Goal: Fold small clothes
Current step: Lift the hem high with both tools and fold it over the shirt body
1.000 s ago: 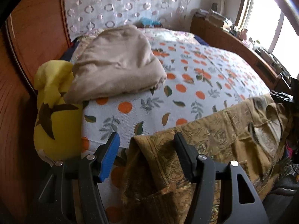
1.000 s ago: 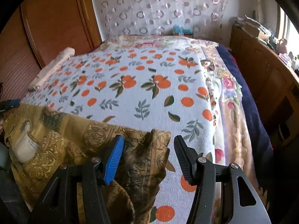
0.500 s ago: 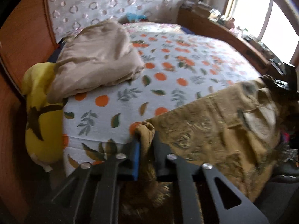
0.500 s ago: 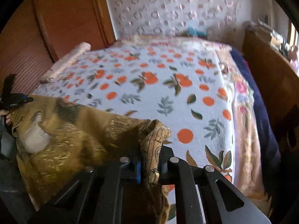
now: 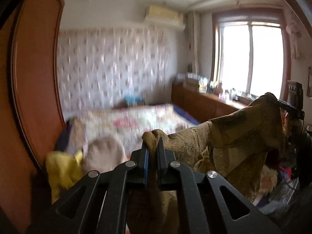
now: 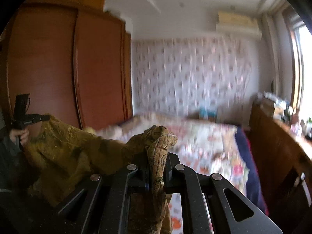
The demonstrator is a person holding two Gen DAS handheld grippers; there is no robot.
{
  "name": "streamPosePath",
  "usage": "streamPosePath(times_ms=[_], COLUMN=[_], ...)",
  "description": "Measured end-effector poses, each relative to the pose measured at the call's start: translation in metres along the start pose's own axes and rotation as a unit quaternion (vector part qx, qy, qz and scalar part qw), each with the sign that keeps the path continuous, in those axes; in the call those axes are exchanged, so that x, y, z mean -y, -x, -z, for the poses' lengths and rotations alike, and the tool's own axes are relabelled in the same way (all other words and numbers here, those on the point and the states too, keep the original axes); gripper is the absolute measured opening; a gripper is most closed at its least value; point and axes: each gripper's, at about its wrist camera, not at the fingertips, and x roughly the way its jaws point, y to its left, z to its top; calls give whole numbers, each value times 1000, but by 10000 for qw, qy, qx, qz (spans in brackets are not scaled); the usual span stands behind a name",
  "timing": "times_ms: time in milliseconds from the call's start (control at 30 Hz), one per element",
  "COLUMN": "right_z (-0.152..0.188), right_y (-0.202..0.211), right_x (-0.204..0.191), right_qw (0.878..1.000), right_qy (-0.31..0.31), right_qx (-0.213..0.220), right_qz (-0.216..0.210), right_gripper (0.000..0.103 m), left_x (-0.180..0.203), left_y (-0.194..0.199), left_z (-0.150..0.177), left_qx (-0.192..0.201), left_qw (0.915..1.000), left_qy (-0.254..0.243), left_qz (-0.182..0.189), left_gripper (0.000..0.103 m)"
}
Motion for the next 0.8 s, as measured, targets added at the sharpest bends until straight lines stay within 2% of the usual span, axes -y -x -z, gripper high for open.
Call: streamPosePath(times_ms=[33,200,300,433,533,633,800], right_z=[-14,-71,-95,-109,-102,-91,-91], right_y=[10,54,76,91,80,54,-10], right_x=[-1,-7,-15,-23,-21,-20,-1], right_qw=[9999,9968,9944,9930,9940,9957,9966], right_qy=[42,301,411,534,538,506,339], right_qx=[135,706,898,939,790,504,-238], right_qz=[10,204,370,472,530,591,709], right_gripper=[8,8,8,8,8,8,8], left_x=[3,0,-1,-5,-14,-25,-58], left_y=[13,47,60,65,48,19,-62], left_z=[-16,-68,-83,-95,-95,-89,-70], left_qx=[231,830,1066,1242,1182,944,332], left_qw=[9997,9962,9936,9910,9912,9929,9956], left_qy=[-79,-126,-195,-233,-213,-166,-59], left_qz=[-75,-241,-328,-431,-553,-704,-877], left_gripper=[7,7,7,7,7,7,7])
